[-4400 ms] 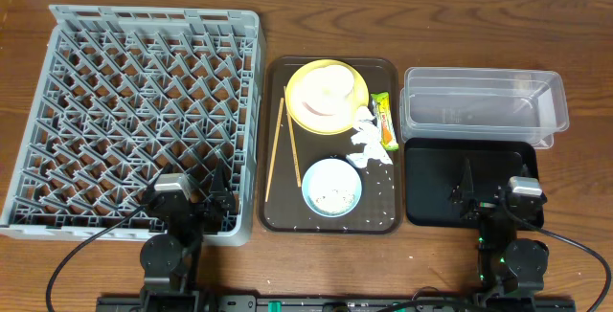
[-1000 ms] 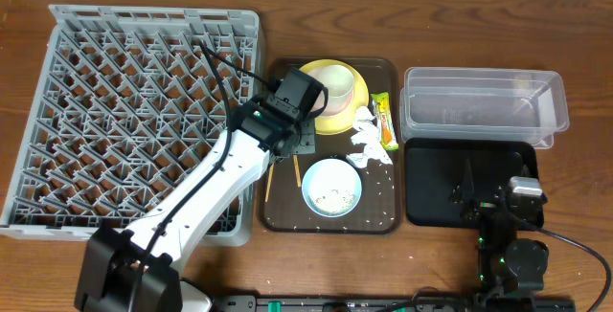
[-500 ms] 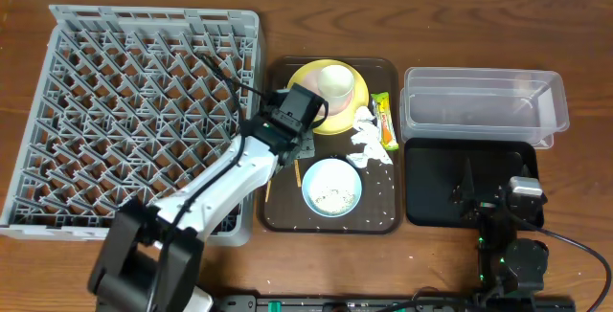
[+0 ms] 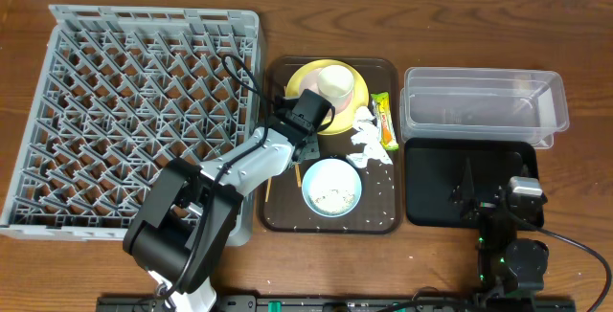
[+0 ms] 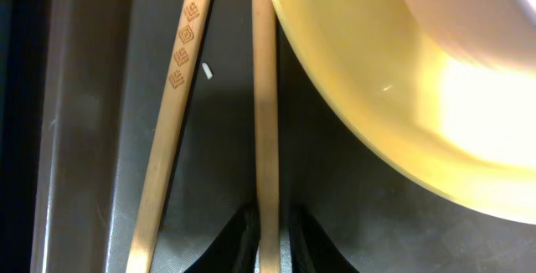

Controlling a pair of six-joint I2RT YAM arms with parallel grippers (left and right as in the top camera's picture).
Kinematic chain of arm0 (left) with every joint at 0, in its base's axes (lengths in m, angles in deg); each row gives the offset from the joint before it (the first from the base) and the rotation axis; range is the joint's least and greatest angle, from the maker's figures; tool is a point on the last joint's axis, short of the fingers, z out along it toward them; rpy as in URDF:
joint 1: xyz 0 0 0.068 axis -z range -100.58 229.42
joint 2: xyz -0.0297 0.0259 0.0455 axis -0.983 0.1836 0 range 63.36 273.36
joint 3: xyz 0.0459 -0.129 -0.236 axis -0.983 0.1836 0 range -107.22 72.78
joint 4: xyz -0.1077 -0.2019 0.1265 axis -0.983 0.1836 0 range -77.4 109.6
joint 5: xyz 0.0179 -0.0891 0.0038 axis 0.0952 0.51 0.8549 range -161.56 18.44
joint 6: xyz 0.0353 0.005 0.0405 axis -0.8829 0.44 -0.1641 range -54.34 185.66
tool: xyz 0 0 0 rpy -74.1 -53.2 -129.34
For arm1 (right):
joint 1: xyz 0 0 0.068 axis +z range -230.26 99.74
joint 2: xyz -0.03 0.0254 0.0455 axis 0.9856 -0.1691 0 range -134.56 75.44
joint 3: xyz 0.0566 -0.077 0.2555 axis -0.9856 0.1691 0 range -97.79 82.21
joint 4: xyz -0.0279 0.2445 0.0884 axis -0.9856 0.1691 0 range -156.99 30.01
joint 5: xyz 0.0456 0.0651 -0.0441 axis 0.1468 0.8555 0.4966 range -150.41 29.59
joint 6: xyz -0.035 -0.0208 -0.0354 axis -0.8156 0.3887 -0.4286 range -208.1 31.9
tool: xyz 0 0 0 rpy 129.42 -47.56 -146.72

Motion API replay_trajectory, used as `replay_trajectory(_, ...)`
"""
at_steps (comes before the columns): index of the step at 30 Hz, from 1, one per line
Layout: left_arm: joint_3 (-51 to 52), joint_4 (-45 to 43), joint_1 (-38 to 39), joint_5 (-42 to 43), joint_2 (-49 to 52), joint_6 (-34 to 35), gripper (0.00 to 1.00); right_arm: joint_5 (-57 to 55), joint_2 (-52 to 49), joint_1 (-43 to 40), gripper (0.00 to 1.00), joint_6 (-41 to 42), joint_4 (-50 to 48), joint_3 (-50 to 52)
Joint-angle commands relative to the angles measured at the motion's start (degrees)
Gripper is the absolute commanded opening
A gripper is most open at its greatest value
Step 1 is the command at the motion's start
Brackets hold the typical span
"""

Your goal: Sort waste into correct bins and load items into the dishwasher

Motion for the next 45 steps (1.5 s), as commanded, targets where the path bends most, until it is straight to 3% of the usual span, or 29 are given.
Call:
replay_trajectory(1,0.6,0.7,0.0,0.2,2.4,0.0,0.08,-0.8,0.1,0.5,0.99,0.6,0.2,0.0)
replay_trajectory(10,-0.6,2.2,-1.1,-2.1,-3.7,-2.4,0.08,-0.8,0.1,0.5,0.99,0.6,0.2,0.0)
replay_trajectory(18,-0.6,6.4,-1.2,-5.9,-20.5,-7.1,0.07,-0.8,0.1,0.5,0.99,0.6,0.2,0.0)
replay_trajectory(23,-0.6,8.4,-5.8,-11.2,-27.6,-11.0,0.08,-0.8,0.1,0.5,0.99,0.6,0.2,0.0)
replay_trajectory(33,-0.5,10.6,-13.2,-11.2,-24.0,-25.8,0.08,-0.8,0.1,0.5,0.99,0.6,0.2,0.0)
replay_trajectory(41,-0.5,10.8,-13.4,-11.6,-17.8,-26.9,0.08,-0.8,0.1,0.5,0.99,0.6,0.2,0.0)
replay_trajectory(43,-0.5,11.2,-13.7,-13.3,-17.9,-26.9,0.32,-0.8,0.1,0.5,0.99,0.6,0.2,0.0)
replay_trajectory(44,-0.6,11.1,-13.9,-13.4,-18.3,-26.9,0.53,-0.8,0.1,0.5,0.99,0.6,0.2,0.0)
replay_trajectory(45,-0.7,11.1,-13.9,-13.4,-18.7,-26.9,0.56,-0.8,0.1,0.5,0.99,0.6,0.2,0.0)
